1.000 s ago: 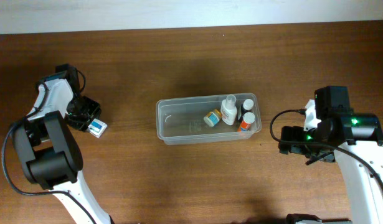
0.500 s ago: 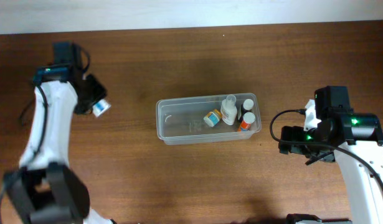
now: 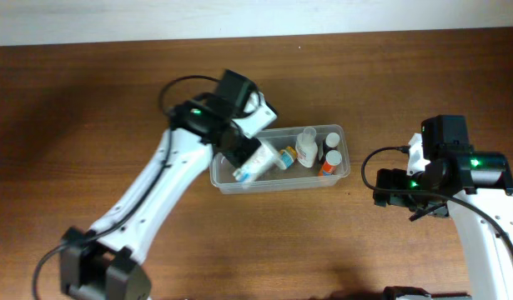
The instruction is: Pack container
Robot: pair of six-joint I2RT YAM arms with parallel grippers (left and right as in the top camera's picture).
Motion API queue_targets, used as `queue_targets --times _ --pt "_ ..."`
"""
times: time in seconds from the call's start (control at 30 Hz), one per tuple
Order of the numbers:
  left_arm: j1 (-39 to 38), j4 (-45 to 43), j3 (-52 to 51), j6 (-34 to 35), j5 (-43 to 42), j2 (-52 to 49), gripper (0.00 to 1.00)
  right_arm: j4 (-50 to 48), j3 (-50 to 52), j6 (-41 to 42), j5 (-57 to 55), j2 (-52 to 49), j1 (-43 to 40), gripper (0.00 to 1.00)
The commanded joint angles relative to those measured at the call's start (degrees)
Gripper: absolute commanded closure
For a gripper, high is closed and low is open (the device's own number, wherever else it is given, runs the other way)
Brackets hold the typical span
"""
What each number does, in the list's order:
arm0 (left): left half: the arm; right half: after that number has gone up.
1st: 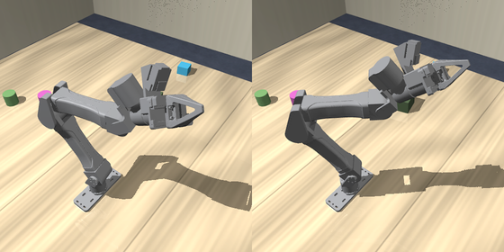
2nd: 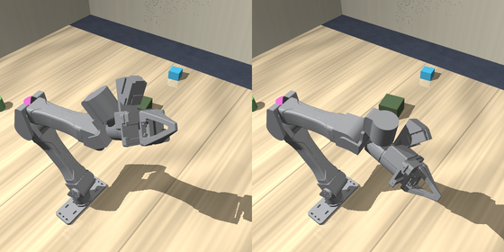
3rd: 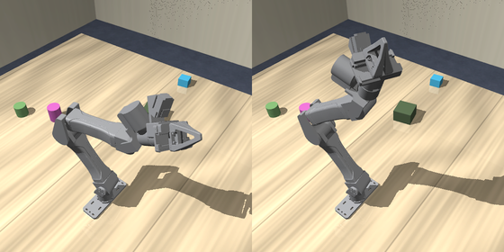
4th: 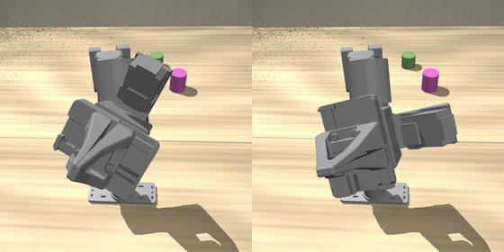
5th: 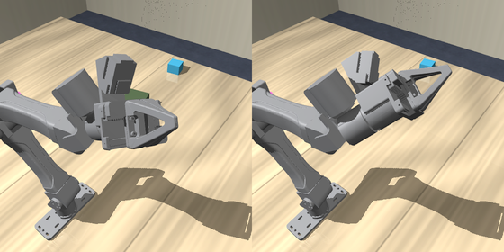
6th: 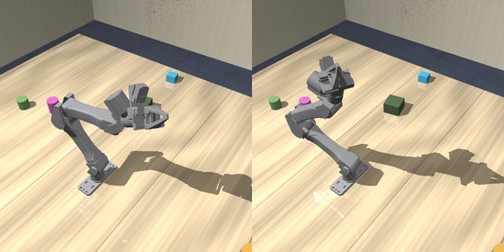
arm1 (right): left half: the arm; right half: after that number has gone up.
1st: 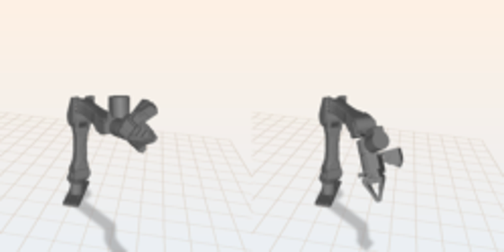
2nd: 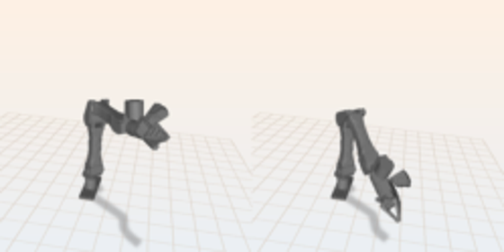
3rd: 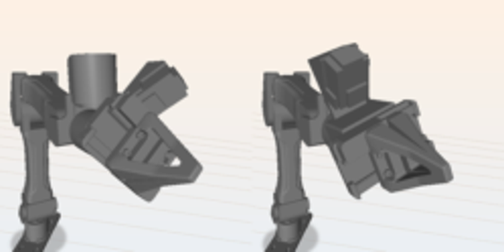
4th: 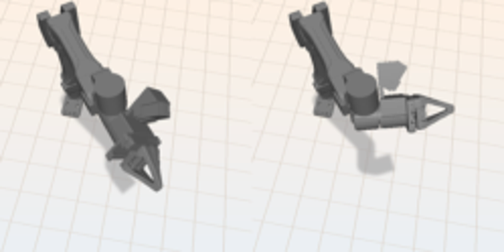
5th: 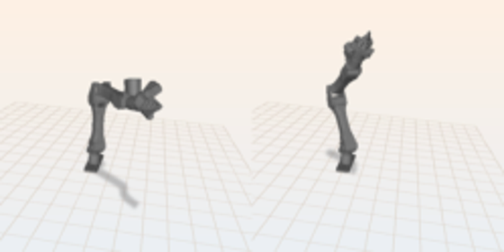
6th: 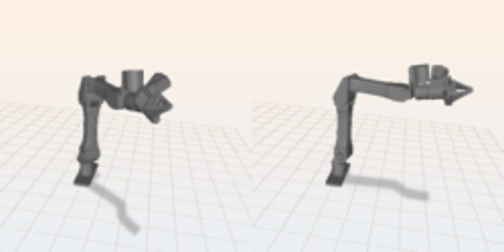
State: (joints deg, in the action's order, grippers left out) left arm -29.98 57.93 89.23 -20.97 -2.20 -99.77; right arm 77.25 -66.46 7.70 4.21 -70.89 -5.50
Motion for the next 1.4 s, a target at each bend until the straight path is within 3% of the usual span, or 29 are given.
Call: queue_targets --times 0.0,0.17,0.47,0.67,0.7,0.73,1.0,1.13,1.2,1.37 --pt "-1.8 0.2 -0.3 -7.5 0.6 -4.9 0.51 -0.2 -0.1 0.0 0.3 0.1 -0.2 0.10" --pt "-1.7 -0.2 -0.3 -6.2 1.6 -8.0 0.66 -0.2 -0.1 0.0 0.3 0.1 -0.2 0.11" --pt "1.0 -3.1 0.1 4.9 9.4 1.3 0.63 -0.2 -0.1 0.0 0.3 0.1 -0.2 0.11" --pt "9.7 -2.8 0.1 19.0 9.3 8.1 0.57 -1.8 -3.5 0.0 0.3 0.1 2.8 0.08" --pt "12.0 -2.8 0.1 21.4 9.3 8.9 0.18 -2.6 -5.0 0.0 0.3 0.1 4.1 0.05" --pt "13.6 -2.8 0.1 22.9 9.3 9.4 0.00 -3.8 -6.6 0.0 0.0 0.1 5.6 0.02" --pt "29.0 -3.0 0.0 36.0 9.2 9.6 0.01 -16.3 -13.1 -4.1 -6.6 -3.8 15.3 0.02" --pt "32.7 -1.6 0.1 35.1 8.4 9.8 0.00 -20.1 -13.1 -4.8 -6.6 -5.5 15.2 0.02" --pt "33.5 -0.5 0.1 30.8 4.4 10.2 0.00 -20.0 -13.1 -5.0 -6.2 -4.7 15.2 0.02" --pt "33.4 0.8 -3.3 30.0 3.5 17.3 0.00 -18.6 -12.1 1.2 -8.5 3.3 15.3 0.02"
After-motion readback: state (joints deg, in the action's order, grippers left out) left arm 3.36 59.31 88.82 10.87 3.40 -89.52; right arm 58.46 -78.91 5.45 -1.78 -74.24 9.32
